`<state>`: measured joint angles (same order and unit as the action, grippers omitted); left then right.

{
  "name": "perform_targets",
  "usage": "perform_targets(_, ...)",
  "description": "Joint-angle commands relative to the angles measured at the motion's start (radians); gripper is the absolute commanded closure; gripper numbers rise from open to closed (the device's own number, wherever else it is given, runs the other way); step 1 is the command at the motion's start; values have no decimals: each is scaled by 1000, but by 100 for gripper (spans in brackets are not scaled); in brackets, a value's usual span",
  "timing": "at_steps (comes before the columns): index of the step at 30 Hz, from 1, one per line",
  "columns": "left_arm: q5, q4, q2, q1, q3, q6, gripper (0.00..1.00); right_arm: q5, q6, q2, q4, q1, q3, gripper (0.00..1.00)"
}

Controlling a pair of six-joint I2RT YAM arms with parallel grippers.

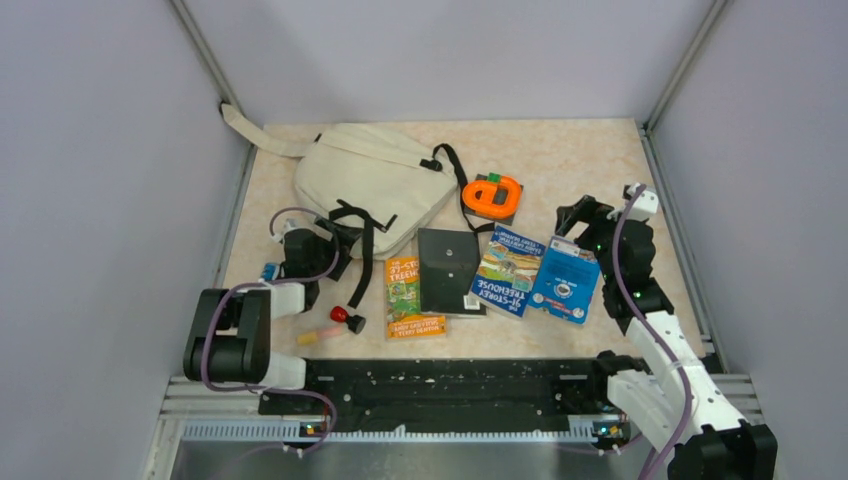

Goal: Pack the student bag
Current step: Pick up the student bag at the center of the board.

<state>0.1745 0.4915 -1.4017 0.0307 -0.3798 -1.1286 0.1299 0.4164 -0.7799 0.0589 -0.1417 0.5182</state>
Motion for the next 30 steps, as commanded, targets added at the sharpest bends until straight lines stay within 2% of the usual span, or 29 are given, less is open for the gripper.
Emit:
perform_targets(1,17,140,-47,-6,-25,-21,3,11,7,8,16,6,33,1)
perform_targets(9,6,279,-128,-6,-27,-53,5,17,7,17,15,6,31,1)
perform_targets(13,9,401,-173,-7,-22,-64,15,15,3,19,14,6,31,1)
perform_targets(16,0,427,-168,-11,-23,-45,22,15,2,22,13,6,32,1)
perform_targets(22,-27,314,-62,-14,-50,106,61,2,2,20,21,6,30,2)
perform_targets(25,-63,216,31,-15,-71,201,74,-16,0,19,31,5,27,2)
perform_targets(27,-101,130,121,-15,-90,270,77,-18,-2,19,32,4,26,2)
perform_targets(30,-154,1,243,-15,-124,367,93,-16,-2,13,32,6,26,2)
